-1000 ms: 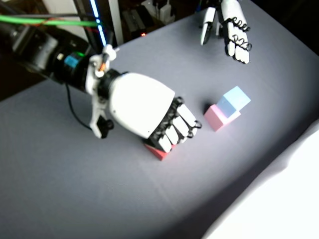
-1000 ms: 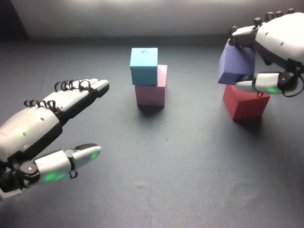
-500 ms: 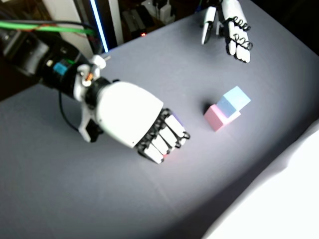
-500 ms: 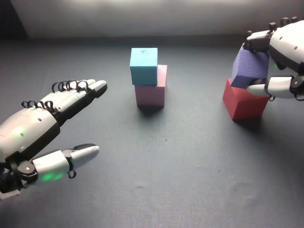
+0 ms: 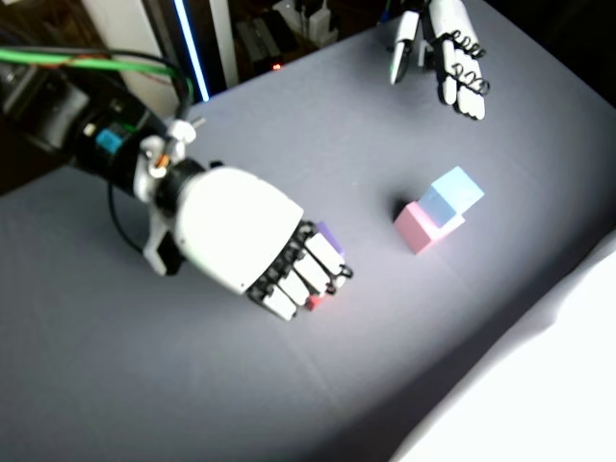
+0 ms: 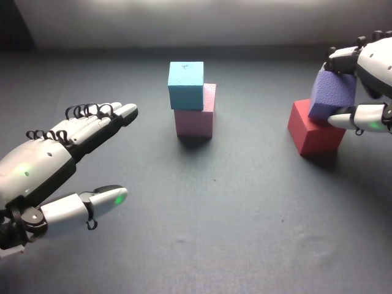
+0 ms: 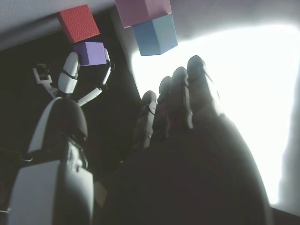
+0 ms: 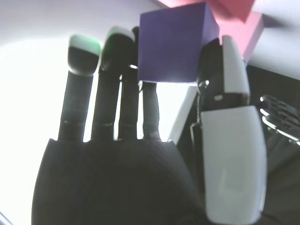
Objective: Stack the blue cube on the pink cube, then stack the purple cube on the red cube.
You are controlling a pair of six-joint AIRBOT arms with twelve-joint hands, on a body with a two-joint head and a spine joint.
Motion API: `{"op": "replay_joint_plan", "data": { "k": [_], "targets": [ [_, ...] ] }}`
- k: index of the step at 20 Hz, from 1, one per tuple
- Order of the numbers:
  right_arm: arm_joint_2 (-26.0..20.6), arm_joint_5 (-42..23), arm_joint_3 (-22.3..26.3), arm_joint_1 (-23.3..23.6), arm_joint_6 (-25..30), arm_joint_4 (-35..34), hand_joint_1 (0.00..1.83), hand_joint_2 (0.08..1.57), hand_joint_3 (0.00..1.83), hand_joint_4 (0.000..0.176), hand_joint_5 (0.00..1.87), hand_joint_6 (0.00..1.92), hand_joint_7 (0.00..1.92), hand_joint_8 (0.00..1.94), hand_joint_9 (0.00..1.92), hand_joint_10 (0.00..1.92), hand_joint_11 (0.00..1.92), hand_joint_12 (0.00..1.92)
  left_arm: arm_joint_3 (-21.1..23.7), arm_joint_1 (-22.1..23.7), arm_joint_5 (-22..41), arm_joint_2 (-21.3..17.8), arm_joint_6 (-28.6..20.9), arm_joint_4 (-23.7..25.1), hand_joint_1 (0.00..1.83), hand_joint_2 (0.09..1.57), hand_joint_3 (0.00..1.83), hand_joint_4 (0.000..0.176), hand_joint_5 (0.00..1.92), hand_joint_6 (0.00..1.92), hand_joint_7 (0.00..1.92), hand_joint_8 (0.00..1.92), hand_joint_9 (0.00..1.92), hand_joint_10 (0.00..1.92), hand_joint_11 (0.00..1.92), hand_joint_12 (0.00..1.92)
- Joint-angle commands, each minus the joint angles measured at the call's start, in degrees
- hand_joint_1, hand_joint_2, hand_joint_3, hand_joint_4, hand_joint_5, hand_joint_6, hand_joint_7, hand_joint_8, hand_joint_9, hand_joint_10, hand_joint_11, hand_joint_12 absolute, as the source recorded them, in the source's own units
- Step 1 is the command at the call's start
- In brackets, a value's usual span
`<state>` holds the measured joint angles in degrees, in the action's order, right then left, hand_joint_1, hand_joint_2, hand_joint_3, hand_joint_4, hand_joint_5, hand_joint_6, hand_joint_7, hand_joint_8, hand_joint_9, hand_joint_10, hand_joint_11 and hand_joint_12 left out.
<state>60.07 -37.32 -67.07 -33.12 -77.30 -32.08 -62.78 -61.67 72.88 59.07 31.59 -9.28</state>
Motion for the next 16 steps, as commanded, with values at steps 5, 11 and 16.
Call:
{"op": "replay_joint_plan", "data": {
  "k": [5,11,16],
  "targets": [
    [-0.61,-5.55,-0.76,-0.06,0.01,0.29,1.10,1.27,0.00,0.000,0.69,1.40,0.98,1.58,1.20,1.80,1.23,1.92,0.01,0.28,7.24,-0.28,-0.25,0.03,0.54,1.32,0.00,0.106,0.00,0.00,0.00,0.00,0.00,0.00,0.00,0.00],
    [-0.02,-5.16,-1.41,-0.12,0.01,-0.24,1.17,1.26,0.00,0.000,0.69,1.40,0.79,1.51,1.09,1.84,1.14,1.92,0.00,0.28,7.24,-0.25,-0.25,0.03,0.55,1.32,0.00,0.102,0.00,0.00,0.00,0.00,0.00,0.00,0.00,0.00],
    [0.40,-5.02,-1.48,-0.33,0.01,-0.24,1.19,1.26,0.00,0.000,0.70,1.38,0.76,1.45,1.08,1.73,1.11,1.92,-0.02,0.28,7.24,-0.22,-0.25,-0.03,0.53,1.31,0.00,0.115,0.00,0.00,0.00,0.00,0.00,0.00,0.00,0.00]
  ]
}}
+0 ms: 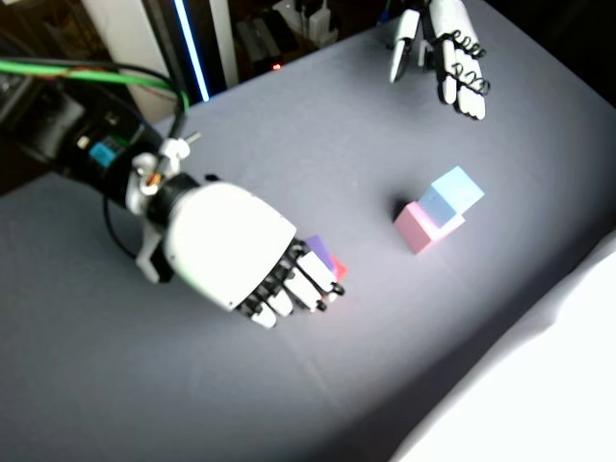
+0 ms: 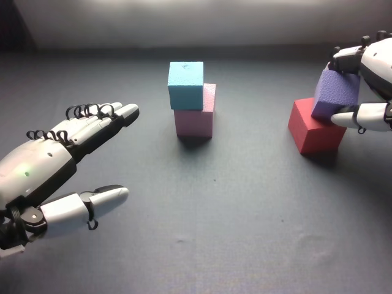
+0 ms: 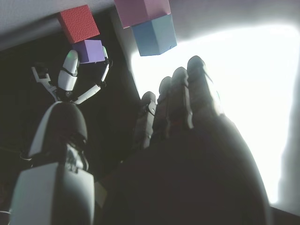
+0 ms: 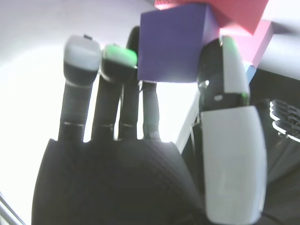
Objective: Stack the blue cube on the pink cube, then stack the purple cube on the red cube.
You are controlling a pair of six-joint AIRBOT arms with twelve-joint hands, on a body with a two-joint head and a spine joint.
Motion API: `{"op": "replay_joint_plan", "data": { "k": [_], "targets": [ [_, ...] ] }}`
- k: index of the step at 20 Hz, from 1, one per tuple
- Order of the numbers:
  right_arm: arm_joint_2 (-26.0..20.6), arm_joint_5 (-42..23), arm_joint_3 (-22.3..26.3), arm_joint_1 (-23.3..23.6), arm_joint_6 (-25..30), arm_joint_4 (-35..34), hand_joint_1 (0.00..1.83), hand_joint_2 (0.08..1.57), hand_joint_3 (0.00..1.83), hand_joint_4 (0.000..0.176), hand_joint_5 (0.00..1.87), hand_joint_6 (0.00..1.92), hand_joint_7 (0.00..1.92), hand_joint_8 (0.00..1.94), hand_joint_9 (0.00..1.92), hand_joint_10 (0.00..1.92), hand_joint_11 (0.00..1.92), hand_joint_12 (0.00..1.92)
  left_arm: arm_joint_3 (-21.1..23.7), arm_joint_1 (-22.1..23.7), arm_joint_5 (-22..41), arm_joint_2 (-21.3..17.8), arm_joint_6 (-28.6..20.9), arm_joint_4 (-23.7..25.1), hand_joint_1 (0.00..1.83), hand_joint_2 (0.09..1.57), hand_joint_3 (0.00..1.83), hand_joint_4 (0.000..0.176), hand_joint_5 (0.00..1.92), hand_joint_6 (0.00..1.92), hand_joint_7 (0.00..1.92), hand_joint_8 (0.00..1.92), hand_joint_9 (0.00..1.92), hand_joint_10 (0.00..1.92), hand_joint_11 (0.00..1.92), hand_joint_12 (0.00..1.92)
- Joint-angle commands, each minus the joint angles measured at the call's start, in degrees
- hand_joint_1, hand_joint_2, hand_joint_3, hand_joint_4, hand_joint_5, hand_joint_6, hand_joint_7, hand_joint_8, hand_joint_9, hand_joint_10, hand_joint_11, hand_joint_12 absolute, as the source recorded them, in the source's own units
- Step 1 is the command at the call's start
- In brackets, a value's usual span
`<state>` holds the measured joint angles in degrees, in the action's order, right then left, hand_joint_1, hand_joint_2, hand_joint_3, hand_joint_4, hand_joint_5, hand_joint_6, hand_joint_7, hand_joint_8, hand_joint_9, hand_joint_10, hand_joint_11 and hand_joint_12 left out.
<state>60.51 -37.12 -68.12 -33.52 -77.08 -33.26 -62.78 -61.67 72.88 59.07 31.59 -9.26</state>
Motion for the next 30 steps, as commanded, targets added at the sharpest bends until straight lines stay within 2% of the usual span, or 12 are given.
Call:
{"op": "replay_joint_plan", "data": {
  "k": [1,2,3,5,6,8,12,15,20,22,29,30],
  "targets": [
    [0.12,-5.14,-0.46,-0.03,-0.21,0.94,1.11,1.26,0.00,0.000,0.70,1.39,1.00,1.69,1.20,1.87,1.27,1.92,-0.02,0.28,7.24,-0.21,-0.25,-0.08,0.52,1.32,0.00,0.117,0.00,0.00,0.00,0.00,0.00,0.00,0.00,0.00],
    [0.27,-5.07,-0.47,-0.13,-0.21,0.94,1.09,1.26,0.00,0.000,0.72,1.36,1.19,1.89,1.41,1.91,1.48,1.92,-0.02,0.28,7.24,-0.21,-0.25,-0.09,0.52,1.32,0.00,0.113,0.00,0.00,0.00,0.00,0.00,0.00,0.00,0.00],
    [0.37,-5.05,-0.47,-0.20,-0.21,0.94,1.08,1.27,0.00,0.000,0.69,1.40,1.02,1.89,1.31,1.92,1.44,1.92,-0.02,0.28,7.24,-0.21,-0.25,-0.10,0.52,1.32,0.00,0.112,0.00,0.00,0.00,0.00,0.00,0.00,0.00,0.00],
    [0.42,-5.00,-0.41,-0.30,-0.21,0.95,0.91,1.27,0.00,0.000,0.39,0.56,0.65,1.16,0.82,1.63,0.89,1.92,-0.03,0.27,7.24,-0.21,-0.25,-0.12,0.55,1.32,0.00,0.116,0.00,0.00,0.00,0.00,0.00,0.00,0.00,0.00],
    [0.41,-4.98,-0.35,-0.38,-0.21,0.95,0.85,1.29,0.00,0.000,0.37,0.36,0.58,0.75,0.66,1.33,0.67,1.83,-0.03,0.27,7.24,-0.21,-0.25,-0.13,0.53,1.32,0.00,0.115,0.00,0.00,0.00,0.00,0.00,0.00,0.00,0.00],
    [0.40,-4.95,-0.33,-0.38,-0.21,0.95,0.70,1.32,0.00,0.000,0.26,0.13,0.43,0.44,0.43,1.20,0.41,1.75,-0.04,0.27,7.24,-0.21,-0.25,-0.14,0.52,1.32,0.00,0.120,0.00,0.00,0.00,0.00,0.00,0.00,0.00,0.00],
    [0.27,-4.95,-0.31,-0.38,-0.21,0.95,0.62,1.34,0.00,0.000,0.14,0.02,0.32,0.16,0.15,0.94,0.01,1.68,-0.06,0.26,7.24,-0.21,-0.25,-0.17,0.50,1.32,0.00,0.105,0.00,0.00,0.00,0.00,0.00,0.00,0.00,0.00],
    [0.19,-4.98,-0.25,-0.38,-0.21,0.96,0.60,1.34,0.00,0.000,0.10,0.00,0.23,0.07,0.02,0.94,0.00,1.63,-0.06,0.24,7.25,-0.21,-0.25,-0.23,0.51,1.32,0.00,0.123,0.00,0.00,0.00,0.00,0.00,0.00,0.00,0.00],
    [-0.75,-5.82,0.44,-0.38,-0.21,0.95,0.56,1.34,0.00,0.045,0.00,0.00,0.00,0.00,0.00,0.32,0.00,1.38,-0.03,0.19,7.34,-0.22,-0.25,-0.28,0.54,1.31,0.00,0.128,0.00,0.00,0.00,0.00,0.00,0.00,0.00,0.00],
    [-1.08,-6.48,1.00,-0.49,-0.21,0.97,0.50,1.33,0.00,0.032,0.00,0.00,0.00,0.00,0.00,0.15,0.00,1.21,-0.02,0.14,7.40,-0.23,-0.25,-0.32,0.56,1.31,0.00,0.125,0.00,0.00,0.00,0.00,0.00,0.00,0.00,0.00],
    [-6.12,-15.89,7.65,-3.35,-0.17,3.11,0.46,1.30,0.00,0.013,0.00,0.00,0.00,0.00,0.00,0.56,0.00,1.63,0.07,-0.08,7.74,-0.24,-0.25,-0.53,0.57,1.30,0.00,0.141,0.00,0.00,0.00,0.00,0.00,0.00,0.00,0.00],
    [-7.99,-19.82,10.28,-4.88,-0.01,4.28,0.46,1.32,0.00,0.041,0.00,0.00,0.00,0.00,0.00,0.14,0.00,1.35,0.13,-0.15,7.98,-0.24,-0.25,-0.60,0.54,1.30,0.00,0.118,0.00,0.00,0.00,0.00,0.00,0.00,0.00,0.00]
  ]
}}
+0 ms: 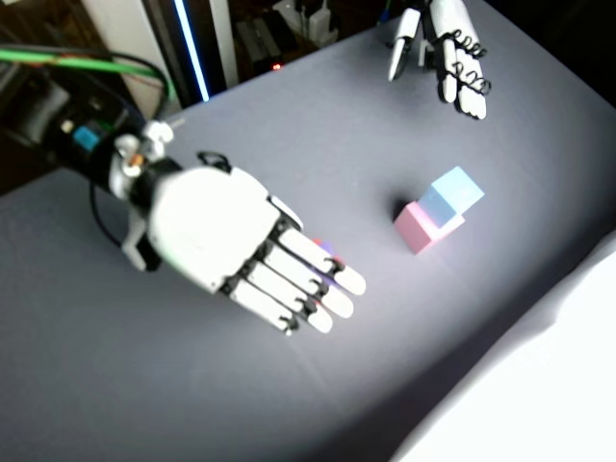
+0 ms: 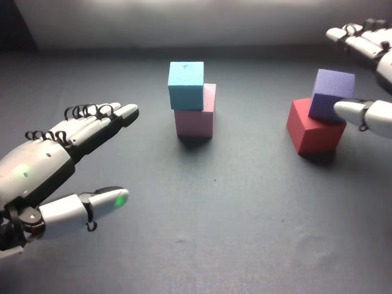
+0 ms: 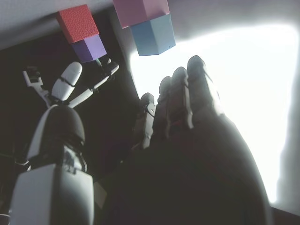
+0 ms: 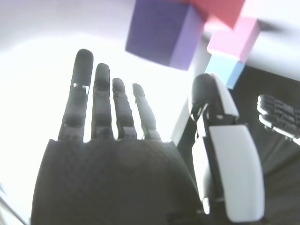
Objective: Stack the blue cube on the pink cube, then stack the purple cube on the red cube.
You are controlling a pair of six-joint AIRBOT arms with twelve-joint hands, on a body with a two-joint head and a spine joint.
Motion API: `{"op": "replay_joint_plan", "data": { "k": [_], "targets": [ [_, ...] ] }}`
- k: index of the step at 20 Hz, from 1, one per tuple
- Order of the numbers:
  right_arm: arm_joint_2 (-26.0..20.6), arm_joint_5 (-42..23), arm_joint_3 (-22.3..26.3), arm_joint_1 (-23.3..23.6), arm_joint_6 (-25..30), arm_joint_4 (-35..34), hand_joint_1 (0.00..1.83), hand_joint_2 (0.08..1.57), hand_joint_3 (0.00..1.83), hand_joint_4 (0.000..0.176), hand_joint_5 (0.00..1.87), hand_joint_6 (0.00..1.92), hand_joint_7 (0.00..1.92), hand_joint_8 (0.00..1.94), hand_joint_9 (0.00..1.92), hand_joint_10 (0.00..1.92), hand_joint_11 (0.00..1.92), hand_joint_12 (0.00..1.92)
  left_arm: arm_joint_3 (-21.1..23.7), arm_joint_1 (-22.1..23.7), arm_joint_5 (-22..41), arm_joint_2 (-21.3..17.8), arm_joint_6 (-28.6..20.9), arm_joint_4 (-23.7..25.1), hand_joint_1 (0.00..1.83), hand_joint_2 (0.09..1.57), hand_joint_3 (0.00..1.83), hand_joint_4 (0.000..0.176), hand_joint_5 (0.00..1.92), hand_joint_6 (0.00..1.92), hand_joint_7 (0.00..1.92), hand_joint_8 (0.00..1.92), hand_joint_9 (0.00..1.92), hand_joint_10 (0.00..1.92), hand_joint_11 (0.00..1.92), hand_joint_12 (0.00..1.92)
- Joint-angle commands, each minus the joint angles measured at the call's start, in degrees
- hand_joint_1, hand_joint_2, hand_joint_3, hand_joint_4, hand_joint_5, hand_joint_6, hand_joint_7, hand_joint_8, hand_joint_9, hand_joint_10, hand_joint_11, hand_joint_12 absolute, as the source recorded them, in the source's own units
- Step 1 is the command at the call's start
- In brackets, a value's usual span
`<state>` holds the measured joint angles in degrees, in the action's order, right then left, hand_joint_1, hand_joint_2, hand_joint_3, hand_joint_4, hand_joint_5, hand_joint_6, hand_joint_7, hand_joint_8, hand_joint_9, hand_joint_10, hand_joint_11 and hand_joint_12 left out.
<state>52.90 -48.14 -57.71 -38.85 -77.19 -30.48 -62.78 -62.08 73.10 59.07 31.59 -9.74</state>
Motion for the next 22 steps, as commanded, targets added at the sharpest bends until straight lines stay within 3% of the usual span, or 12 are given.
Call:
{"op": "replay_joint_plan", "data": {
  "k": [1,2,4,5,7,9,10,12,15,18,21,22],
  "targets": [
    [-1.01,-10.43,0.70,-0.21,0.39,2.07,0.46,1.32,0.00,0.041,0.00,0.00,0.00,0.00,0.00,0.14,0.00,1.35,0.14,0.25,7.84,-0.24,-0.25,-0.13,0.54,1.30,0.00,0.118,0.00,0.00,0.00,0.00,0.00,0.00,0.00,0.00],
    [-2.01,-12.87,1.95,-1.58,1.51,3.09,0.43,1.38,0.00,0.075,0.00,0.00,0.00,0.00,0.00,0.03,0.00,0.77,0.17,0.22,8.00,-0.24,-0.25,-0.17,0.52,1.30,0.00,0.127,0.00,0.00,0.00,0.00,0.00,0.00,0.00,0.00],
    [-4.35,-19.51,4.65,-5.56,5.18,5.35,0.37,1.35,0.00,0.076,0.00,0.00,0.00,0.00,0.00,0.00,0.00,0.51,0.34,-0.01,8.60,-0.31,-0.25,-0.28,0.52,1.30,0.00,0.130,0.00,0.00,0.00,0.00,0.00,0.00,0.00,0.00],
    [-5.50,-23.41,6.02,-7.74,6.74,6.02,0.35,1.36,0.00,0.065,0.00,0.00,0.00,0.00,0.00,0.00,0.00,0.73,0.46,-0.13,8.92,-0.38,-0.25,-0.32,0.50,1.30,0.00,0.122,0.00,0.00,0.00,0.00,0.00,0.00,0.00,0.00],
    [-7.46,-30.39,8.73,-12.44,7.87,6.18,0.32,1.35,0.00,0.106,0.00,0.00,0.00,0.00,0.02,0.06,0.00,1.39,0.64,-0.20,9.77,-0.52,-0.23,-0.35,0.46,1.30,0.00,0.121,0.00,0.00,0.00,0.00,0.00,0.00,0.00,0.00],
    [-8.89,-36.94,10.56,-17.30,9.96,6.19,0.28,1.32,0.00,0.147,0.00,0.00,0.00,0.00,0.00,0.23,0.00,1.46,1.01,-0.24,10.78,-0.79,0.08,-0.40,0.47,1.30,0.00,0.139,0.00,0.00,0.00,0.00,0.00,0.00,0.00,0.00],
    [-9.18,-40.54,11.31,-19.49,11.01,6.18,0.27,1.33,0.00,0.148,0.00,0.00,0.00,0.00,0.00,0.09,0.00,1.23,1.26,-0.24,11.42,-1.10,0.33,-0.42,0.51,1.30,0.00,0.130,0.00,0.00,0.00,0.00,0.00,0.00,0.00,0.00],
    [-9.73,-44.94,12.56,-22.65,11.54,6.24,0.21,1.39,0.01,0.084,0.00,0.00,0.00,0.00,0.00,0.00,0.00,0.11,1.68,-0.24,12.61,-1.66,1.00,-0.51,0.62,1.31,0.00,0.136,0.00,0.00,0.00,0.00,0.00,0.00,0.00,0.00],
    [-10.68,-50.02,14.42,-25.84,11.64,7.58,0.24,1.35,0.00,0.098,0.00,0.00,0.00,0.00,0.00,0.00,0.00,0.00,1.76,-0.01,14.19,-2.53,1.64,-0.99,0.65,1.30,0.00,0.146,0.00,0.00,0.00,0.00,0.00,0.00,0.00,0.00],
    [-11.10,-51.76,15.10,-26.52,11.64,9.03,0.29,1.37,0.00,0.129,0.00,0.00,0.00,0.00,0.00,0.00,0.00,0.00,2.35,0.45,16.64,-3.80,3.06,-1.14,0.57,1.31,0.00,0.086,0.00,0.00,0.00,0.00,0.00,0.00,0.00,0.00],
    [-11.85,-52.78,15.54,-26.56,11.68,10.90,0.44,1.30,0.00,0.122,0.00,0.00,0.00,0.00,0.00,0.00,0.00,0.00,3.52,0.67,20.36,-5.54,5.09,-1.14,0.55,1.31,0.00,0.128,0.00,0.00,0.00,0.00,0.00,0.00,0.00,0.00],
    [-12.30,-52.79,15.58,-26.55,11.68,11.78,0.42,1.27,0.00,0.152,0.00,0.00,0.00,0.00,0.00,0.00,0.00,0.00,4.02,0.65,22.18,-6.33,5.92,-1.14,0.68,1.33,0.01,0.116,0.00,0.00,0.00,0.00,0.00,0.00,0.00,0.00]
  ]
}}
